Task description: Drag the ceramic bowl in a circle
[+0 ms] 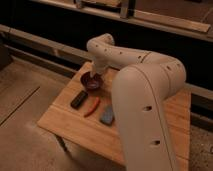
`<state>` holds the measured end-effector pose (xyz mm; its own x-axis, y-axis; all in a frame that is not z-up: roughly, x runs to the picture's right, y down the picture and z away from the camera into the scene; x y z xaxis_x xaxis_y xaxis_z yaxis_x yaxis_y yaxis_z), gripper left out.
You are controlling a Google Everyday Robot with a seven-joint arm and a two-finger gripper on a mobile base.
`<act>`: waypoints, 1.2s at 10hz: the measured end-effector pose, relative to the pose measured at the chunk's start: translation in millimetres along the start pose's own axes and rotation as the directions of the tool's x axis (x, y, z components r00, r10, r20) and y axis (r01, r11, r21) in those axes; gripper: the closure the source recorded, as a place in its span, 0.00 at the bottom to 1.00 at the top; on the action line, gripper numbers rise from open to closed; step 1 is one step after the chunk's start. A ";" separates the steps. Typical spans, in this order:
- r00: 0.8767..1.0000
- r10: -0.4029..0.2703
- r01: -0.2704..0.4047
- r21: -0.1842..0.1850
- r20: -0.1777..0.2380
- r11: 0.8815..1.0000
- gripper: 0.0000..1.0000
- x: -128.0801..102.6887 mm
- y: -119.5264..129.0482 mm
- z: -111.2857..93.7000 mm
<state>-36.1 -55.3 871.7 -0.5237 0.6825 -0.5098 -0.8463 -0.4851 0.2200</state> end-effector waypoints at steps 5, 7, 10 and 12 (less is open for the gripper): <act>0.992 0.047 -0.058 -0.091 -0.119 0.994 0.35 -9.9 -2.1 28.9; 0.989 0.061 -0.069 -0.054 -0.138 0.996 0.37 -15.8 -15.7 40.7; 0.995 -0.023 0.022 -0.013 -0.100 1.000 0.66 -18.5 -5.7 47.2; 0.993 -0.080 0.079 -0.012 -0.085 0.997 0.89 -15.6 4.6 48.1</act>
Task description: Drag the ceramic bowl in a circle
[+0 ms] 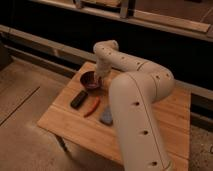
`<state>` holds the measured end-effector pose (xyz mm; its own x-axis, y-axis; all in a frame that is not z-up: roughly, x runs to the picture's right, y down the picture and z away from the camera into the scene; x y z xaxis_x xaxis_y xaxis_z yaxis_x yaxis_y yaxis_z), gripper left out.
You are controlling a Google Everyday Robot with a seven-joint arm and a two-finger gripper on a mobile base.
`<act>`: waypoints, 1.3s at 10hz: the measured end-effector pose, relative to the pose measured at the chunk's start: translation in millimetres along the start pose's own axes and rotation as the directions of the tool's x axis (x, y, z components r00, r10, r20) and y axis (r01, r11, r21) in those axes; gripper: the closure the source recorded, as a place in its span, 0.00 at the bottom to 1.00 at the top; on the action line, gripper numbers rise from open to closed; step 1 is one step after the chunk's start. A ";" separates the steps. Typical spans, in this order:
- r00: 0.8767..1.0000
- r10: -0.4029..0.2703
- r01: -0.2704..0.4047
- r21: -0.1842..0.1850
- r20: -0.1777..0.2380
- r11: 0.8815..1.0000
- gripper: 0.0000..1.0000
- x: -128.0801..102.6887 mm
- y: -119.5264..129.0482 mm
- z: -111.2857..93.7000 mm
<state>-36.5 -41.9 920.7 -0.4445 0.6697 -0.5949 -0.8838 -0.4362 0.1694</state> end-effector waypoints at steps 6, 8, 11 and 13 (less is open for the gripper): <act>0.994 -0.094 0.093 0.011 0.050 0.996 1.00 4.5 17.3 -8.5; 0.988 -0.140 0.139 0.011 0.068 0.990 1.00 14.1 28.2 -15.0; 0.983 -0.163 0.163 0.002 0.089 0.987 1.00 23.4 32.1 -23.7; 0.987 -0.135 0.134 0.014 0.088 0.991 1.00 23.2 21.6 -21.7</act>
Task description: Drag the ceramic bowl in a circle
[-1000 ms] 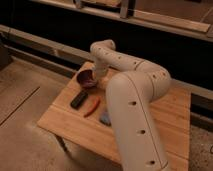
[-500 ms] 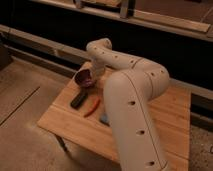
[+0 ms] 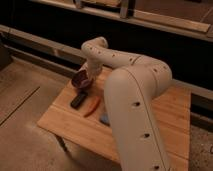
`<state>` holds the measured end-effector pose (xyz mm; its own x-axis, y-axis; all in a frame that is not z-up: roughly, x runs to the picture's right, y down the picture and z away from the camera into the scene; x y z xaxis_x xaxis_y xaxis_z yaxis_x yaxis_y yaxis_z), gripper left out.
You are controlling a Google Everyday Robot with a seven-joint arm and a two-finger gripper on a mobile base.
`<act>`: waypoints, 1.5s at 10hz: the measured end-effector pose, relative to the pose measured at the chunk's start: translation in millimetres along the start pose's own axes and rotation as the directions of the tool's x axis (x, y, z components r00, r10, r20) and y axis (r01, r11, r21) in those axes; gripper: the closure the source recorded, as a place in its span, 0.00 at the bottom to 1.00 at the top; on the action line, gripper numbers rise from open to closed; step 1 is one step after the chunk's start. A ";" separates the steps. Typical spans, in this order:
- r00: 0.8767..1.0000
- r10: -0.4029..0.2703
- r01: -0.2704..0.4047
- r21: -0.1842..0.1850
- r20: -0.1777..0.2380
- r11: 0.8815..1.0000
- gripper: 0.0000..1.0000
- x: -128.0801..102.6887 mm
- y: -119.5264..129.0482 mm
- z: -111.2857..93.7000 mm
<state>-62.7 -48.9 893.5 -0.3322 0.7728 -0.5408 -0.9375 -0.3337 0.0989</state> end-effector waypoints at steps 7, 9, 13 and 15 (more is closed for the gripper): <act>0.985 0.173 -0.173 0.088 0.011 0.981 1.00 -27.7 -60.3 -0.9; 0.989 0.143 -0.146 0.120 0.035 0.982 1.00 -41.7 -55.4 -1.9; 0.998 0.046 -0.052 0.126 0.052 0.991 1.00 -61.1 -13.2 -1.9; 0.999 0.022 -0.026 0.108 0.042 0.994 1.00 -61.4 4.5 1.2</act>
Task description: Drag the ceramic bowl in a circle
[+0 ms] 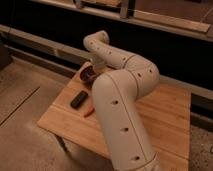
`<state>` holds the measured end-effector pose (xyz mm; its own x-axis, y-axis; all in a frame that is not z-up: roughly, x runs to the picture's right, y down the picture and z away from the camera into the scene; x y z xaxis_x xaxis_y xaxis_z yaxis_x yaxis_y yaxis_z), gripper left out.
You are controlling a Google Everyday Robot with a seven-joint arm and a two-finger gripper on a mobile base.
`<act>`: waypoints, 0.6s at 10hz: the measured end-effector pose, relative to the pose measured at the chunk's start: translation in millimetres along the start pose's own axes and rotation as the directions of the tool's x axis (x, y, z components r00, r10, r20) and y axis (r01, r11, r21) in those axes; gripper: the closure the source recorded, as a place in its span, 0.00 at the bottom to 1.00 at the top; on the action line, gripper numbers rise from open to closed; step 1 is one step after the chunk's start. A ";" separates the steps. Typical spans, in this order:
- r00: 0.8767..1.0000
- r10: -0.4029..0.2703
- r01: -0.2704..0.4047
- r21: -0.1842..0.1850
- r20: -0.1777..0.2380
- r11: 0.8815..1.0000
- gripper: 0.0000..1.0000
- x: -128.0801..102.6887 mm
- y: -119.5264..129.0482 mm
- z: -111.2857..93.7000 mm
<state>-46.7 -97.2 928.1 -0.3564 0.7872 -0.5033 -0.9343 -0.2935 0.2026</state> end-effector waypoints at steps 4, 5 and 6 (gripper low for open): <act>0.999 -0.037 0.034 -0.113 -0.026 0.993 1.00 20.4 41.4 -12.4; 0.999 -0.039 0.035 -0.132 -0.030 0.991 1.00 26.1 46.3 -15.5; 0.999 -0.041 0.035 -0.148 -0.035 0.988 1.00 35.5 49.1 -18.2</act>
<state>-105.5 -93.6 904.9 -0.3183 0.7792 -0.5399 -0.9376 -0.3427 0.0582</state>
